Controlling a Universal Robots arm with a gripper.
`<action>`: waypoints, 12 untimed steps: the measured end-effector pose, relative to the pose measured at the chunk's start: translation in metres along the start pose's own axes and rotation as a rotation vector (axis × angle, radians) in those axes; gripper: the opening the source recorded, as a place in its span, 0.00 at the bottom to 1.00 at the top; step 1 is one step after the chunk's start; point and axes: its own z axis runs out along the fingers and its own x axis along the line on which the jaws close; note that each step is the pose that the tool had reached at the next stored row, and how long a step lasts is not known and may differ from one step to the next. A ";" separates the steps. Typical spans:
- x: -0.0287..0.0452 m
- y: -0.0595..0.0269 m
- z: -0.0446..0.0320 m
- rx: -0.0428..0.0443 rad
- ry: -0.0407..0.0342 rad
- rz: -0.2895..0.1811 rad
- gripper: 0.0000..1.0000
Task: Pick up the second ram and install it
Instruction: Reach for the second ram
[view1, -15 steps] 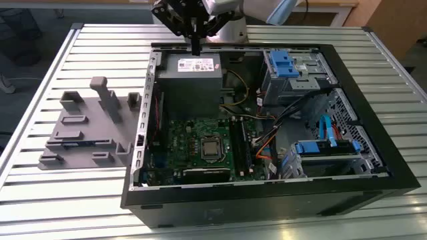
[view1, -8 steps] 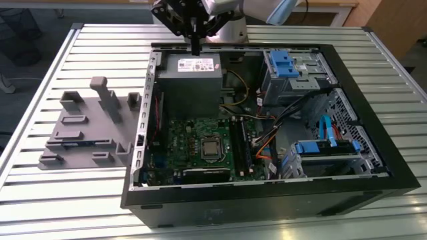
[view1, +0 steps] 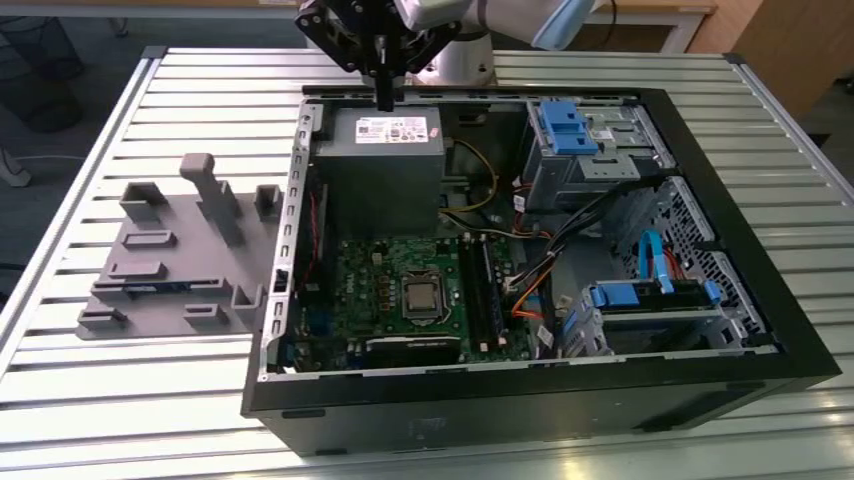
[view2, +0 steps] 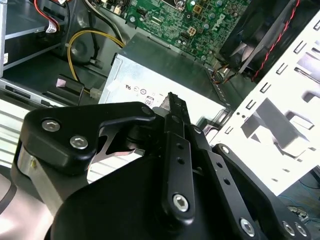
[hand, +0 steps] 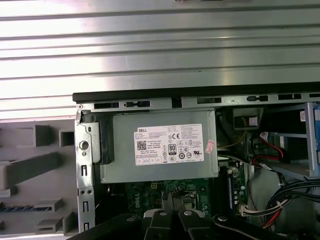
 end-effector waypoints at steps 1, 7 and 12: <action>0.0030 -0.0002 0.0003 0.0000 0.0000 0.000 0.11; 0.0056 -0.0005 0.0007 0.0000 0.0000 0.000 0.11; 0.0062 -0.0005 0.0008 0.0000 0.0001 0.000 0.11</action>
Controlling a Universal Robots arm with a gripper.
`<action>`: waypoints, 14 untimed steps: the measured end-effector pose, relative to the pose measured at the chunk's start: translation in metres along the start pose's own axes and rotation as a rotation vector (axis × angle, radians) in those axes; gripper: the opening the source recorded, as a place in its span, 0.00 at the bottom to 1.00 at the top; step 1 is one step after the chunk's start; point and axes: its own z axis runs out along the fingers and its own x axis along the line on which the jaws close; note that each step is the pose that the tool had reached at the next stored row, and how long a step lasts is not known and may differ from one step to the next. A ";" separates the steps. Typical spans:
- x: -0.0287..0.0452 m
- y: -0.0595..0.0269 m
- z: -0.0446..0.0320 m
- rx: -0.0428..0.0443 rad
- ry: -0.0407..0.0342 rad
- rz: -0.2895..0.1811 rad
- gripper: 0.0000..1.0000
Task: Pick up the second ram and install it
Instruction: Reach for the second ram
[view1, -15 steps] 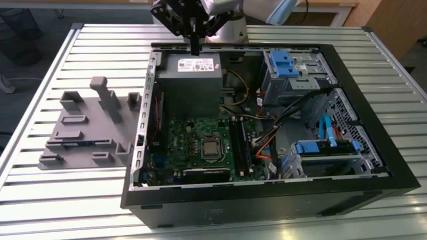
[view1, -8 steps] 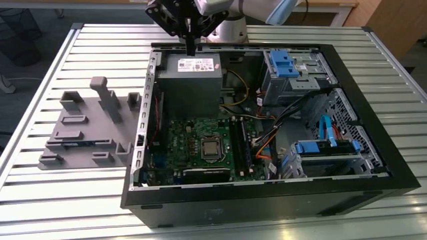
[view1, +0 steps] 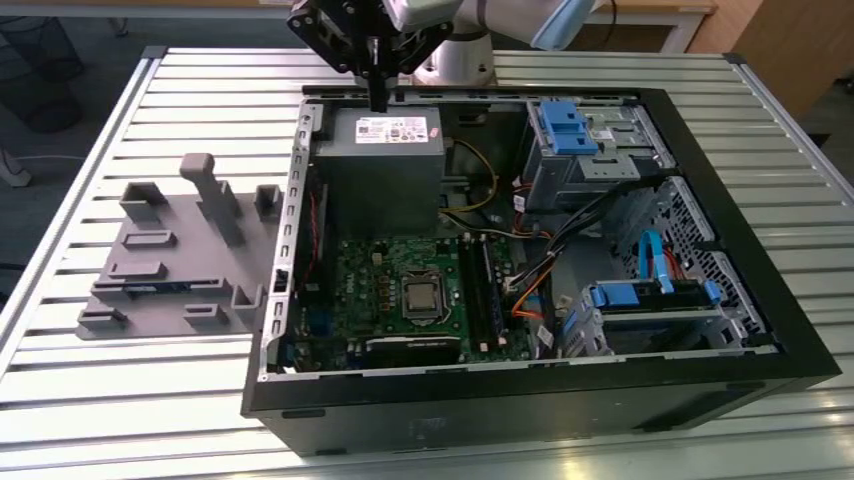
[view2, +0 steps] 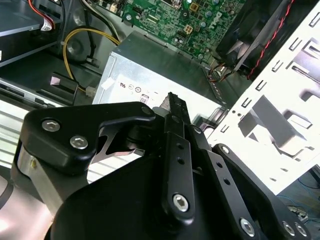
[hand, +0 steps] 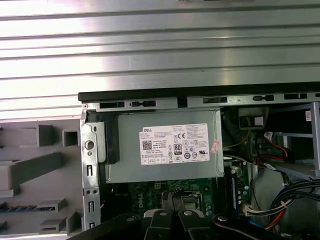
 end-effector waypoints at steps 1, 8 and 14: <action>0.0002 0.0000 0.0000 0.0000 0.0000 0.000 0.11; 0.0026 -0.0002 0.0001 0.0001 0.0001 0.000 0.11; 0.0042 -0.0003 0.0002 0.0001 0.0001 0.000 0.11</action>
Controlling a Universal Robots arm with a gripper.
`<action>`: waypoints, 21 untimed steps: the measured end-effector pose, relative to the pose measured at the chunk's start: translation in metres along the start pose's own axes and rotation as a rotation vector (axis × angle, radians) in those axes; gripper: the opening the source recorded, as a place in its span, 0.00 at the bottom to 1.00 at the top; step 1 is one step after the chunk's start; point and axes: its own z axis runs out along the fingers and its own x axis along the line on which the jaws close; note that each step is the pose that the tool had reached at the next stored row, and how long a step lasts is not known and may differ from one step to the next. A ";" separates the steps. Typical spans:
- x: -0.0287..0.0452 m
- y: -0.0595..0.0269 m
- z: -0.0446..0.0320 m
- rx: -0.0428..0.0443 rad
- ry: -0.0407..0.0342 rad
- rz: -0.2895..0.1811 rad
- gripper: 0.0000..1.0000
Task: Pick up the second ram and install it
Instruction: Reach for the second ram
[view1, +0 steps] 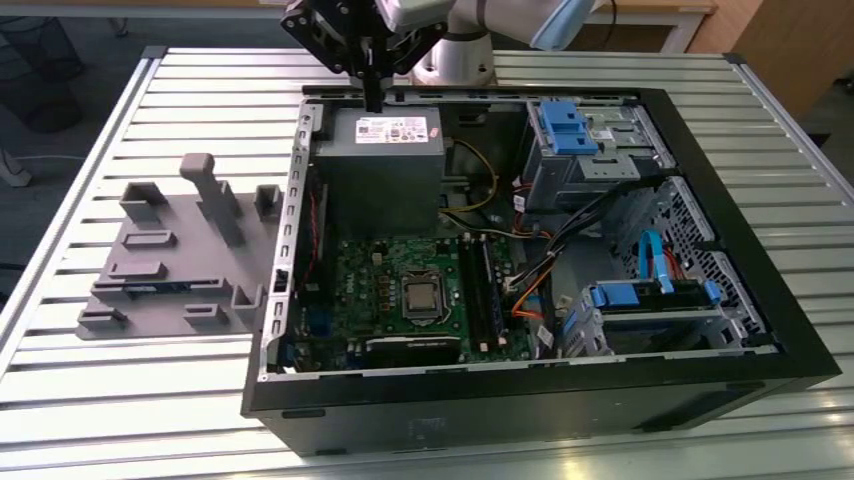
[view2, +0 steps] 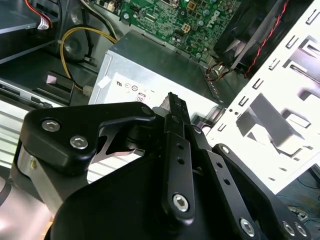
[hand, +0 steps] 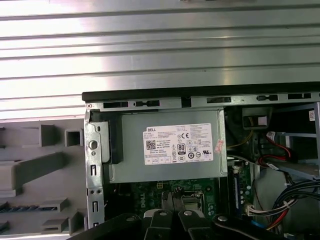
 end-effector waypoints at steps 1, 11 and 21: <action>0.0004 0.0000 0.0000 -0.0001 -0.0001 0.000 0.11; 0.0032 -0.0002 0.0001 0.0000 0.0000 0.000 0.11; 0.0091 -0.0007 0.0007 0.0000 0.0000 0.000 0.11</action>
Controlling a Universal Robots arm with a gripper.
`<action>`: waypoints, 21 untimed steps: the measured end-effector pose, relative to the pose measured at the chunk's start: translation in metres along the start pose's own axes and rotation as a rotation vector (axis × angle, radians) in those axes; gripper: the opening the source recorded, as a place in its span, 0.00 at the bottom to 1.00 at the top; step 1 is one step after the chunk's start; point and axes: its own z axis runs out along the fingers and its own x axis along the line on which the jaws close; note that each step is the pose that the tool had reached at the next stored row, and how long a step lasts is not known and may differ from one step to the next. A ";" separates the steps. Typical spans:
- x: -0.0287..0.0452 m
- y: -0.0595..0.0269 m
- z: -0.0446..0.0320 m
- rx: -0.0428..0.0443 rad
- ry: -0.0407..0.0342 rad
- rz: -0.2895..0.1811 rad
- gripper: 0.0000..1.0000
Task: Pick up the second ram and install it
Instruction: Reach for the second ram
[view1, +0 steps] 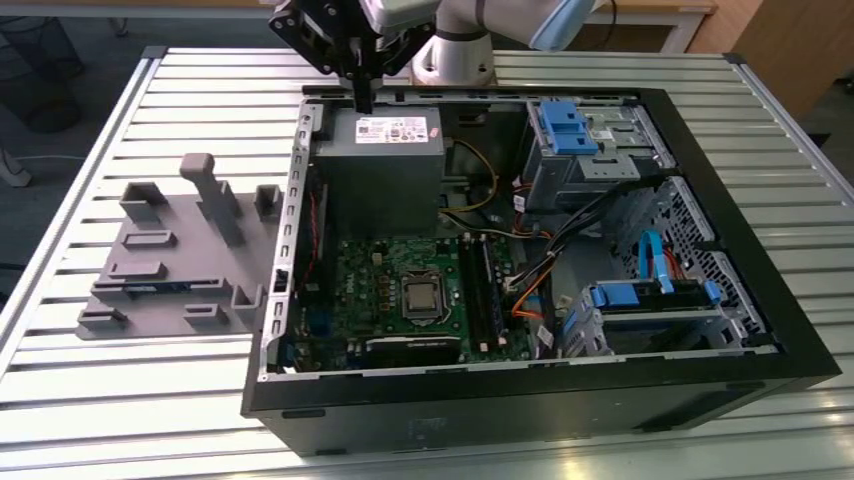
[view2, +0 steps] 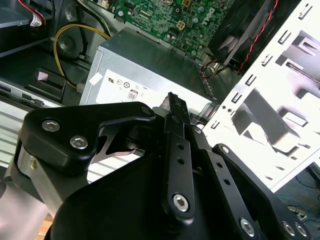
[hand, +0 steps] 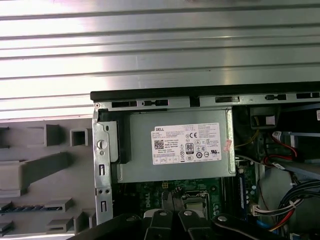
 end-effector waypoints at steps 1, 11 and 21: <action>0.0001 0.0000 0.0000 0.0000 0.0000 0.000 0.11; 0.0018 -0.0001 0.0003 0.0000 0.0000 0.000 0.11; 0.0037 -0.0003 0.0007 0.0000 0.0001 0.000 0.11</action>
